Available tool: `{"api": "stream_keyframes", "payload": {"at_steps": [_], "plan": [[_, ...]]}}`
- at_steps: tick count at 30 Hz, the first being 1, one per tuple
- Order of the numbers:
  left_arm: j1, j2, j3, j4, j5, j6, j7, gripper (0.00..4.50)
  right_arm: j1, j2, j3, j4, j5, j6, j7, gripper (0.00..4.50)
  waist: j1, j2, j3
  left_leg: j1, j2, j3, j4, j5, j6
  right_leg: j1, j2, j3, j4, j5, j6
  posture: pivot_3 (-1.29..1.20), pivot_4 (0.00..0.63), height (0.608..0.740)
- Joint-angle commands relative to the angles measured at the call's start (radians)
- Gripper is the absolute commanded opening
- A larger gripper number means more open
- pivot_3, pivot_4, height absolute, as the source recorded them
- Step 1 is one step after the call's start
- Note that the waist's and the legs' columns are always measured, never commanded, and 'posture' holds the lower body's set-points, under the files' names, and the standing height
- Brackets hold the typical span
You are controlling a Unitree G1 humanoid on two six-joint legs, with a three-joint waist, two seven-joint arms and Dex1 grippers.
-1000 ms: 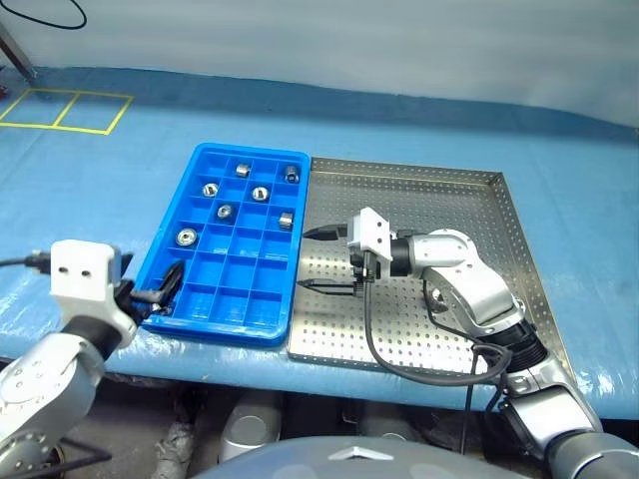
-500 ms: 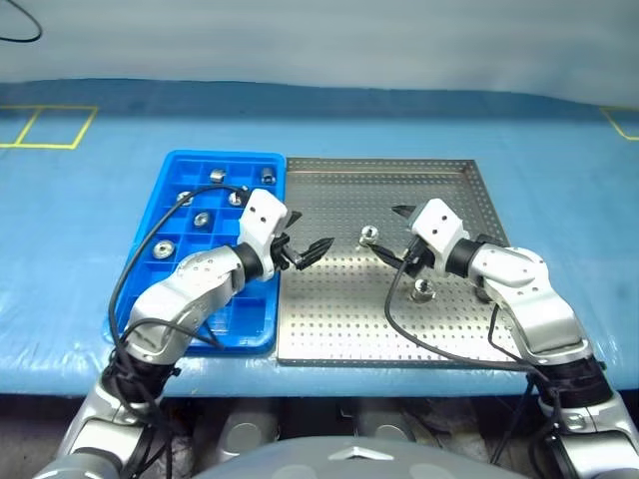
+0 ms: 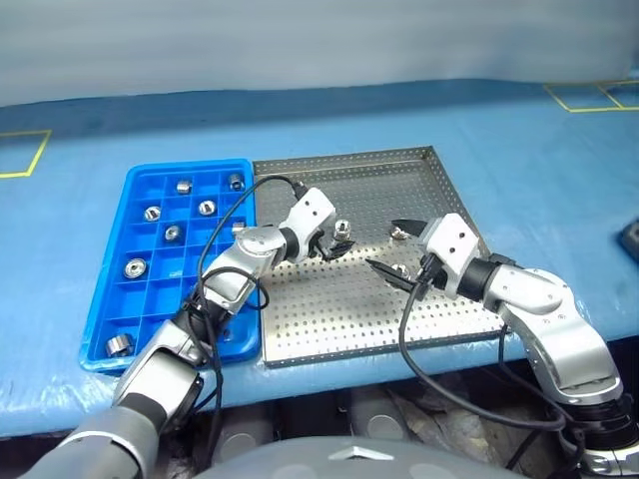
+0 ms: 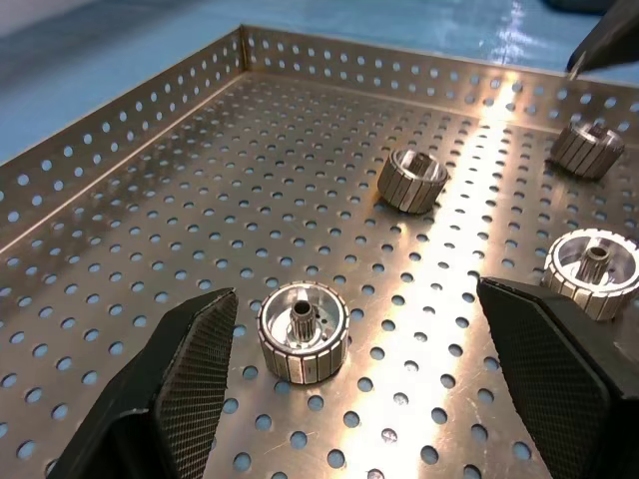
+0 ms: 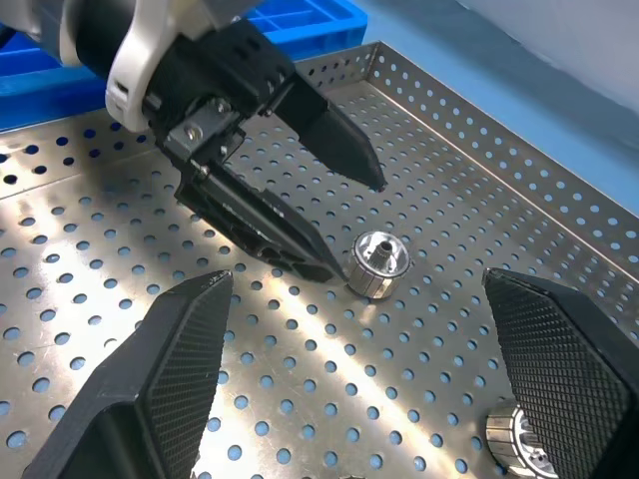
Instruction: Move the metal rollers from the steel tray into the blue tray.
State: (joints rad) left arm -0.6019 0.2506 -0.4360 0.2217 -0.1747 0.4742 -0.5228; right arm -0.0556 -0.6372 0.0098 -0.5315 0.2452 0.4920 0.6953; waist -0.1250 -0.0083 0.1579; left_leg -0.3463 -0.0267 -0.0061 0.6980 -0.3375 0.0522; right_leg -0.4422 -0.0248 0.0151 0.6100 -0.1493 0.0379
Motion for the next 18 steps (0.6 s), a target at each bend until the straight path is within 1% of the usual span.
{"api": "stream_keyframes", "payload": {"at_steps": [1,8,18], "plan": [[-0.036,-0.037,0.022,0.064,0.053,-0.052,0.015,4.18,-0.011,0.001,-0.014,-0.046,0.013,-0.004,-0.010,4.23,-0.005,0.000,0.000,0.000,0.000,0.001,0.000,0.000,0.000,0.000,0.000,0.000,0.000,0.000,0.000,-0.28,0.150,0.740],[-0.049,-0.086,0.043,0.184,0.113,-0.096,0.018,4.18,-0.037,0.011,0.022,-0.054,0.020,-0.010,-0.001,4.23,-0.008,0.000,0.000,-0.001,0.000,0.002,0.000,0.000,0.000,-0.002,-0.001,0.001,0.000,0.002,-0.003,-0.27,0.150,0.740],[-0.048,-0.136,0.097,0.242,0.132,-0.125,0.014,4.18,-0.050,0.015,0.047,-0.036,0.017,-0.021,0.004,4.23,-0.007,0.000,0.000,-0.001,0.000,0.002,0.000,-0.002,0.003,-0.002,-0.002,0.000,-0.001,0.002,-0.002,-0.27,0.150,0.740]]}}
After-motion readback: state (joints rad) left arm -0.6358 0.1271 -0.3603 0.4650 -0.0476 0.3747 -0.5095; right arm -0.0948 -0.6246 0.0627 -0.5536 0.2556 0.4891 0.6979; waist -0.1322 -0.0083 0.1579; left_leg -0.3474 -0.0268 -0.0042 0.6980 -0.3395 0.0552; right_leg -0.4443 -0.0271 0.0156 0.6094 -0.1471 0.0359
